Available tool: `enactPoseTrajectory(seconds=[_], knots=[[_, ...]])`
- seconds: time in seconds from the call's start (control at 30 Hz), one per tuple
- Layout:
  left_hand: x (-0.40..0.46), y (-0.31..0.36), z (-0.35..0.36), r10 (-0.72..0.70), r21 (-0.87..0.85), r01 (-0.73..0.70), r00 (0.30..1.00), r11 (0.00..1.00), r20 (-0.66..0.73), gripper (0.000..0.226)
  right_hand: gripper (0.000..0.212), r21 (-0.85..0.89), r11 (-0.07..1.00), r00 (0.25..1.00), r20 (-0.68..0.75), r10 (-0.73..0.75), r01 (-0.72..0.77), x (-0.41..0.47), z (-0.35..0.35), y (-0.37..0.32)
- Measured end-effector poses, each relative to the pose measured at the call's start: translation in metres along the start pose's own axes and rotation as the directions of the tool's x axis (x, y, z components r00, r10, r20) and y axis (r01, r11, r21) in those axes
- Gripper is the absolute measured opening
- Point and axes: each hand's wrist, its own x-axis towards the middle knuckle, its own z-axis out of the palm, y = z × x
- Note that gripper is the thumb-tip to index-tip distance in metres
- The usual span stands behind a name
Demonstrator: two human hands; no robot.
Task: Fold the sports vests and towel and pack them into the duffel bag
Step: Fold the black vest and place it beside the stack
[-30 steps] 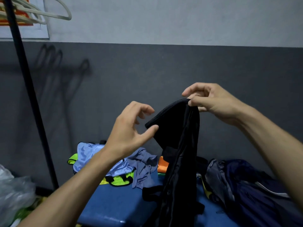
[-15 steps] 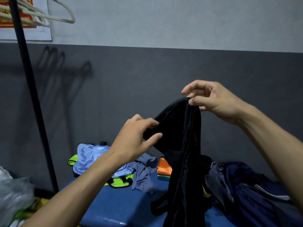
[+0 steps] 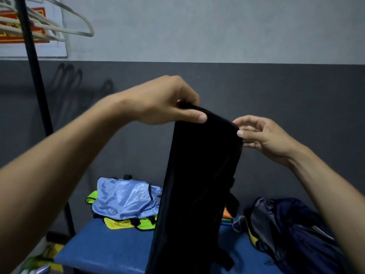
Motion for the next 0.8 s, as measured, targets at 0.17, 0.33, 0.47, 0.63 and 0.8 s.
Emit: enactPoseTrajectory(seconds=[0.17,0.33,0.47,0.63,0.8], knots=[[0.015,-0.006,-0.005,-0.028,0.103,0.028,1.000,0.994,-0.003,0.039,0.024,0.183,0.983,0.996,-0.071,0.046,-0.032,0.002,0.012,0.001],[0.015,-0.010,0.004,-0.031,0.168,0.028,0.999,0.985,0.018,0.049,0.033,0.076,0.995,0.972,-0.220,0.079,-0.064,0.010,0.029,0.002],[0.004,-0.021,0.019,-0.095,0.209,0.082,0.994,0.974,0.050,0.055,0.035,0.024,0.999,0.954,-0.298,0.048,-0.042,0.014,0.033,0.000],[-0.011,-0.041,0.025,-0.134,0.071,0.133,0.991,0.989,0.018,0.060,0.029,-0.121,0.993,0.965,-0.260,-0.044,0.013,0.012,0.025,-0.006],[-0.013,-0.041,0.024,-0.189,0.031,0.194,0.975,0.980,-0.114,0.027,0.024,-0.351,0.936,0.978,-0.188,-0.090,0.018,0.008,0.014,-0.002]])
